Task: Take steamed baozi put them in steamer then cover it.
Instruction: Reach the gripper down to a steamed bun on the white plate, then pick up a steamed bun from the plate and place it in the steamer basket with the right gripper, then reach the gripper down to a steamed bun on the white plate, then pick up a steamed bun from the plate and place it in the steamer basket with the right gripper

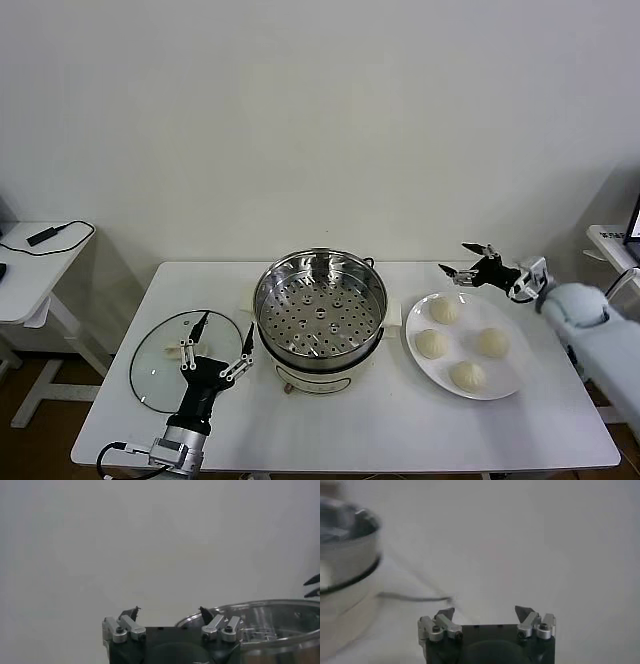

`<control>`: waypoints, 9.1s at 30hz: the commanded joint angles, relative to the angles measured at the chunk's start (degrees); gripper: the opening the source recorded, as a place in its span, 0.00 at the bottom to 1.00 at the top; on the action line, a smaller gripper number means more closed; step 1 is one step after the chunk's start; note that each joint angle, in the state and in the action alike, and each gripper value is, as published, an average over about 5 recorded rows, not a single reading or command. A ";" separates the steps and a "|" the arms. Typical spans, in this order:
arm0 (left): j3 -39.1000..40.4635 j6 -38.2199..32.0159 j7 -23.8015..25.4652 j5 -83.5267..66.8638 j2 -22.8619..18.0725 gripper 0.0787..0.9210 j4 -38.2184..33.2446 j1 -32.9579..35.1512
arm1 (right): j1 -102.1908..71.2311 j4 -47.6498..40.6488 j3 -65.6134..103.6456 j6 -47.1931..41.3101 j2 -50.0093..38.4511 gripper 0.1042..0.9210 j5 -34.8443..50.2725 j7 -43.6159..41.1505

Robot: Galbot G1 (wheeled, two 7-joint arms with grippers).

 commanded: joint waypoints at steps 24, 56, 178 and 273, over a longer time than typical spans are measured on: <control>-1.30 0.51 -0.15 -0.06 -0.41 0.88 -0.64 0.56 | 18.87 -21.62 -19.16 4.81 15.81 0.88 -32.89 -21.17; -1.55 -0.79 -0.34 0.02 -0.36 0.88 0.11 0.74 | 17.22 -25.44 -20.16 6.14 21.00 0.70 -38.13 -18.12; -1.38 -2.09 -1.52 1.35 -0.02 0.88 -1.25 0.65 | 28.56 4.88 -55.06 -6.04 6.03 0.88 -7.76 -9.43; -0.70 -2.56 -1.86 1.02 0.46 0.88 -0.47 -0.74 | 49.21 5.34 -69.92 -20.30 47.53 0.77 12.07 -8.40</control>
